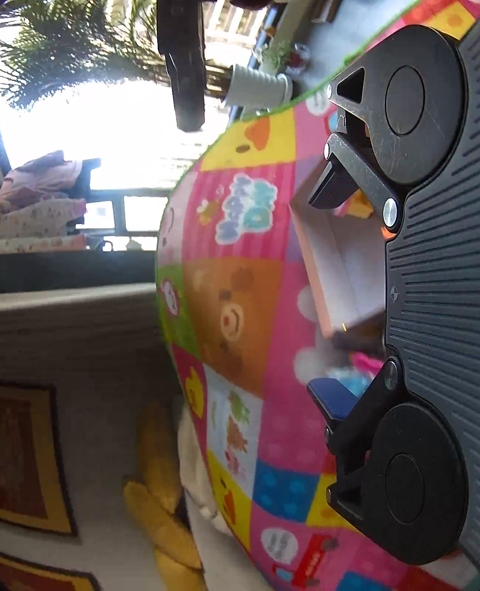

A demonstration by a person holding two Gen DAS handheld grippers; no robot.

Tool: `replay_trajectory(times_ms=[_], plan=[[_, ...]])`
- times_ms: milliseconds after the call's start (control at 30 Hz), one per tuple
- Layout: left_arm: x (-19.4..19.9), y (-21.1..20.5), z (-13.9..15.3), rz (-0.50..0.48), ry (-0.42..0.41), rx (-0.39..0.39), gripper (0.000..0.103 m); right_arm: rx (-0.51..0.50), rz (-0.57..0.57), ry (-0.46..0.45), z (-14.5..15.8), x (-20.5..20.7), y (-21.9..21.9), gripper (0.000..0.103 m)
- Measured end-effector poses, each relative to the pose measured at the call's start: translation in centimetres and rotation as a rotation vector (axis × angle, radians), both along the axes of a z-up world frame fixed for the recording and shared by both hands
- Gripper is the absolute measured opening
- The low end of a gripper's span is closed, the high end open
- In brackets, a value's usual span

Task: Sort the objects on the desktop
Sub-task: 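Drop the orange bowl into the pink box with the left gripper while the right places the container there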

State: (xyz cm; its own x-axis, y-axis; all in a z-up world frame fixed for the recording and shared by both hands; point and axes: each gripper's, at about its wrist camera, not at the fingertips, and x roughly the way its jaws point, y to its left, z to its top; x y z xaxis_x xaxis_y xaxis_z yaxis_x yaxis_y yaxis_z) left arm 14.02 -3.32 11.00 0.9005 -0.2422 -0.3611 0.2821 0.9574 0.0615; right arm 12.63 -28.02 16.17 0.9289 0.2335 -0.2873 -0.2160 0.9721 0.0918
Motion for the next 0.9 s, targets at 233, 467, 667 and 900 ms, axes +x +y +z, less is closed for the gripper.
replay_trajectory(times_ms=[233,467,667,900], plan=[[-6.8,6.3,-4.9,0.071,0.084,0.168,0.103,-0.037,-0.02,0.036,-4.7,-1.8,1.1,0.1],[-10.6,10.2,-6.9,0.218,0.143,0.127,0.103,-0.252,0.283,0.185,-10.1,-4.5,11.3,0.055],[-11.5,14.4,-5.6,0.354,0.131,0.023,0.103,-0.499,0.418,0.102,-14.9,-6.8,20.2,0.055],[-12.0,13.9,-6.0,0.243,0.161,-0.026,0.103,-0.61,0.45,0.143,-16.3,-7.1,20.8,0.052]])
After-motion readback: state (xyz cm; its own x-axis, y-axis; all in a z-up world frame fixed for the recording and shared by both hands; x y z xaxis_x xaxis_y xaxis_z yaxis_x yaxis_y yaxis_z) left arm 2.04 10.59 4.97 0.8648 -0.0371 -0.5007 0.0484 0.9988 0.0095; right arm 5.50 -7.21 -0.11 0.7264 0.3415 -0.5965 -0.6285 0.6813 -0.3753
